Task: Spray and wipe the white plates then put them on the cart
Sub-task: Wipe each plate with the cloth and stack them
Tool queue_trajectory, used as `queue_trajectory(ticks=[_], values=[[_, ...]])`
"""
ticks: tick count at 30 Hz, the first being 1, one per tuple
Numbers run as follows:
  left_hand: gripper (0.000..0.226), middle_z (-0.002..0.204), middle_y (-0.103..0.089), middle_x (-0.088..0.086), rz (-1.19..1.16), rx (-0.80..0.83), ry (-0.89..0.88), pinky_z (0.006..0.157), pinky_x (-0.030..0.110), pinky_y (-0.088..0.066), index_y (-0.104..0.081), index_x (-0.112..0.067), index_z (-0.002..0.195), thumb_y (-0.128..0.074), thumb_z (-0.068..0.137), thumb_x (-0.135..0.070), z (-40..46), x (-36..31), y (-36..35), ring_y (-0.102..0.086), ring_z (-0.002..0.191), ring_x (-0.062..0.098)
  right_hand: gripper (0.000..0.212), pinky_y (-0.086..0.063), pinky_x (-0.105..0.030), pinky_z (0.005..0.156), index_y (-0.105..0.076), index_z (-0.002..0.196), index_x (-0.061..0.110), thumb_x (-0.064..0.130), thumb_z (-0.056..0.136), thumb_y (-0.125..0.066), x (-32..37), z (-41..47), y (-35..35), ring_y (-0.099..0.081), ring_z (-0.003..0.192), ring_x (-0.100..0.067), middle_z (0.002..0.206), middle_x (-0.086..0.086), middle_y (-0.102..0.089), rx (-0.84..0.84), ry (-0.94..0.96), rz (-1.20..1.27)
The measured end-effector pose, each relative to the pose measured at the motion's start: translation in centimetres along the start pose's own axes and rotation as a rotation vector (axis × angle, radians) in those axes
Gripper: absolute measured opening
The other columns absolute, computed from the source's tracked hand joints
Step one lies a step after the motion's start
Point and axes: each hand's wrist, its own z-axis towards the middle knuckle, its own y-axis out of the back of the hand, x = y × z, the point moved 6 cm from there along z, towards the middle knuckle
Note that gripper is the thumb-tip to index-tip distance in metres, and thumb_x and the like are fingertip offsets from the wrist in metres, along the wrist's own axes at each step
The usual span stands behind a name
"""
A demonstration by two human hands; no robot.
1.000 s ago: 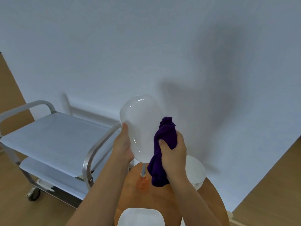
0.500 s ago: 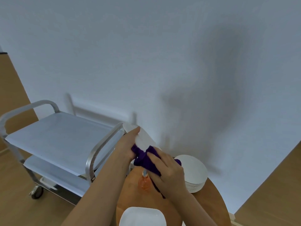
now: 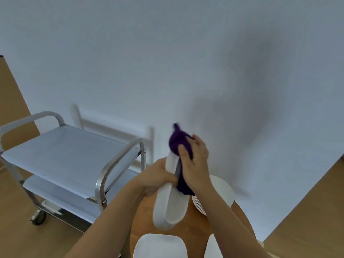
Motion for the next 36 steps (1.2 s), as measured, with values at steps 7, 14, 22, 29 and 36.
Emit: queue_trajectory(ticks=[7,14,22,29,36], values=[[0.040,0.087,-0.070,0.010,-0.017,0.032,-0.059,0.069,0.029,-0.055,-0.063,-0.007,0.099,-0.059,0.062,0.007,-1.4,-0.8,-0.3,-0.069,0.082,0.023,0.048,-0.032,-0.033,0.101,-0.057,0.124,0.026,0.050,0.087,-0.039,1.5,1.7,-1.3,-0.036,0.123,-0.016,0.133,0.004,-0.048,0.095,0.174,-0.254],[0.064,0.103,-0.065,0.023,-0.275,-0.085,-0.113,0.077,0.048,-0.057,-0.059,-0.008,0.110,-0.069,0.047,-0.007,-2.3,-1.1,1.6,-0.065,0.095,0.039,0.036,-0.043,-0.044,0.100,-0.051,0.131,0.028,0.036,0.097,-0.041,-1.7,2.3,0.0,-0.053,0.114,-0.016,0.125,-0.001,-0.055,0.173,-0.069,0.101],[0.066,0.107,-0.064,0.024,-0.598,-0.252,-0.190,0.077,0.052,-0.055,-0.059,-0.002,0.119,-0.059,0.053,0.000,-1.5,-1.3,4.9,-0.062,0.094,0.040,0.033,-0.053,-0.020,0.073,-0.057,0.108,0.057,0.030,0.091,-0.049,-0.5,-1.8,-0.4,-0.064,0.091,-0.011,0.099,0.010,-0.068,0.356,-0.004,0.378],[0.037,0.098,-0.068,0.017,-0.638,-0.494,-0.202,0.076,0.051,-0.055,-0.065,-0.010,0.105,-0.061,0.070,0.001,-1.0,-0.3,5.3,-0.064,0.088,0.034,0.028,-0.055,-0.025,0.068,-0.068,0.101,0.040,0.020,0.080,-0.071,-4.3,-3.1,-0.3,-0.068,0.089,-0.016,0.098,0.005,-0.072,0.234,-0.316,0.568],[0.097,0.129,-0.058,0.022,-0.963,-0.071,-0.054,0.094,0.055,-0.048,-0.057,-0.007,0.130,-0.083,0.051,-0.058,-2.1,1.3,7.4,-0.057,0.117,0.039,0.038,-0.054,-0.026,0.067,-0.071,0.102,0.020,0.014,0.066,-0.077,-3.5,-0.4,3.0,-0.070,0.086,-0.023,0.097,-0.009,-0.073,0.519,-0.294,0.562]])
